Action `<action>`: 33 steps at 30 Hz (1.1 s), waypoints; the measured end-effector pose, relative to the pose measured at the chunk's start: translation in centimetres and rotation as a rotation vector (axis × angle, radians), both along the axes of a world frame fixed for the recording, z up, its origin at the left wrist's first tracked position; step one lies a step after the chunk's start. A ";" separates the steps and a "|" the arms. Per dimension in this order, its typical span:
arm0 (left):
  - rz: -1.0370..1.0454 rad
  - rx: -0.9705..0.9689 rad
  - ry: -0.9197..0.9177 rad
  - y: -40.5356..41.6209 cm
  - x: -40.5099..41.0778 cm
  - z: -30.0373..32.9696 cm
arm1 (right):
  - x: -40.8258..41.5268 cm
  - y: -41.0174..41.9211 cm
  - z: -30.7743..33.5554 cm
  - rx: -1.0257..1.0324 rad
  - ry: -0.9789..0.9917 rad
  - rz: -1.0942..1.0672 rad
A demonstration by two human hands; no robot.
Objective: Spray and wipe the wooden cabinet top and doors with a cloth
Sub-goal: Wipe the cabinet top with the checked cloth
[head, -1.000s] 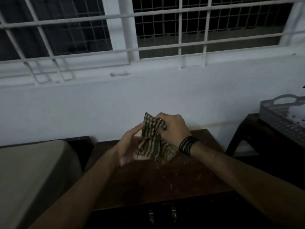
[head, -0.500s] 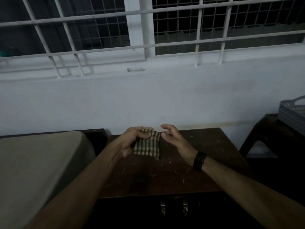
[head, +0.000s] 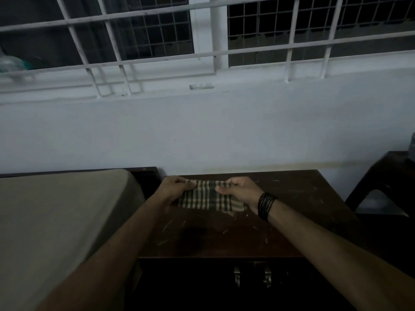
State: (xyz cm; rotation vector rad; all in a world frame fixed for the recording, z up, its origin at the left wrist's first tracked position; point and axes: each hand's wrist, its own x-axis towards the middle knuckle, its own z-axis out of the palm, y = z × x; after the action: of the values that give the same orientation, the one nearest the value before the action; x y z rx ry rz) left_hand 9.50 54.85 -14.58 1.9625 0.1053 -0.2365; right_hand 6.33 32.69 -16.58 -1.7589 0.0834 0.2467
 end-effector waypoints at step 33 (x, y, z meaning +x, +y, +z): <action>-0.104 1.034 -0.162 3.4 3.4 -10.8 | 9.3 12.5 -8.6 -1.146 -0.333 0.403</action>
State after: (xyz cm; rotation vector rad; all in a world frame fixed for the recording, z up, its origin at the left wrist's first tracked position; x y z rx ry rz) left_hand 12.92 58.26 -25.39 3.0121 0.0129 -0.0833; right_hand 15.62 45.18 -25.13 -2.9325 -0.4651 0.1991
